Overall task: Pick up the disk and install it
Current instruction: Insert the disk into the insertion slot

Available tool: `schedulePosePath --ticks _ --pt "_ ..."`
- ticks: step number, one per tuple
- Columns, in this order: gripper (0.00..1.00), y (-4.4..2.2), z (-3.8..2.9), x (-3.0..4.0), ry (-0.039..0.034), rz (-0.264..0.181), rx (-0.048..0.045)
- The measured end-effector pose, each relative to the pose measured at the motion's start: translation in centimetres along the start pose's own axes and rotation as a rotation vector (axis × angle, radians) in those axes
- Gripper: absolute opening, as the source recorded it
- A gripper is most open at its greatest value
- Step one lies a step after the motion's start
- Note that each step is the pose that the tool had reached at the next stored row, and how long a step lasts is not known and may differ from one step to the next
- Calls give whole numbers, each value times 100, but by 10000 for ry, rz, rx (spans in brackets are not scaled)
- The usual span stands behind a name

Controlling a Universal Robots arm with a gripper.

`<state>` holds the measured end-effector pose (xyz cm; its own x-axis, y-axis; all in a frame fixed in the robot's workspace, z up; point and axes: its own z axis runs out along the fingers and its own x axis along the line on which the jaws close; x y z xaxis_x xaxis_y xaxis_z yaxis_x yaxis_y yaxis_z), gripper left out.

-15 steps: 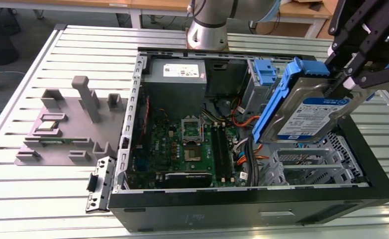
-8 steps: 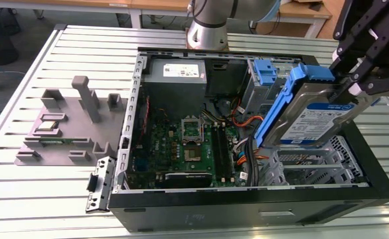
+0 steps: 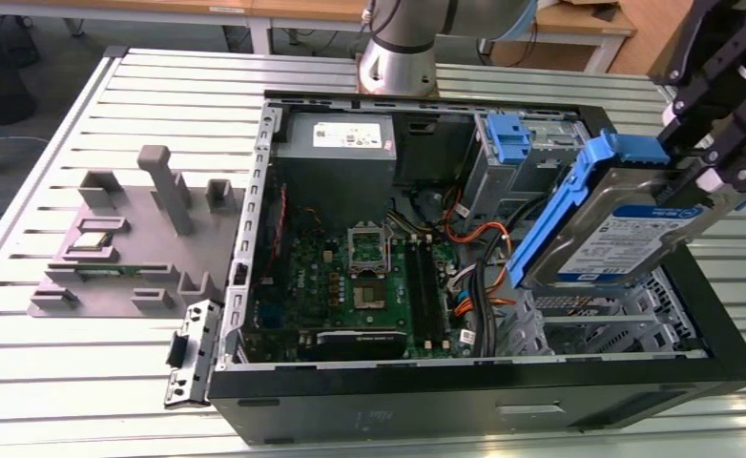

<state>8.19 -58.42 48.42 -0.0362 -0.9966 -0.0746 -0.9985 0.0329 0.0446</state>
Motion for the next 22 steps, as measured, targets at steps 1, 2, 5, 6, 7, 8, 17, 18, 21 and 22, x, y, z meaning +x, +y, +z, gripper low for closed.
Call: schedulePosePath --ticks 1,2,5,6,7,8,17,18,21,22 --pt "35 -19 6 2 -2 0 0" --pt "35 -41 11 4 -2 0 0" --pt "35 -113 27 10 -1 1 0" --pt "35 -142 34 11 -1 1 0" --pt "35 -167 40 13 -1 1 0" --pt "35 -195 48 16 1 0 0" --pt "35 -354 142 38 0 1 -5" --pt "35 -360 155 40 0 1 -5" --pt "35 -371 193 48 1 2 -5" --pt "35 -372 200 49 2 3 -5"
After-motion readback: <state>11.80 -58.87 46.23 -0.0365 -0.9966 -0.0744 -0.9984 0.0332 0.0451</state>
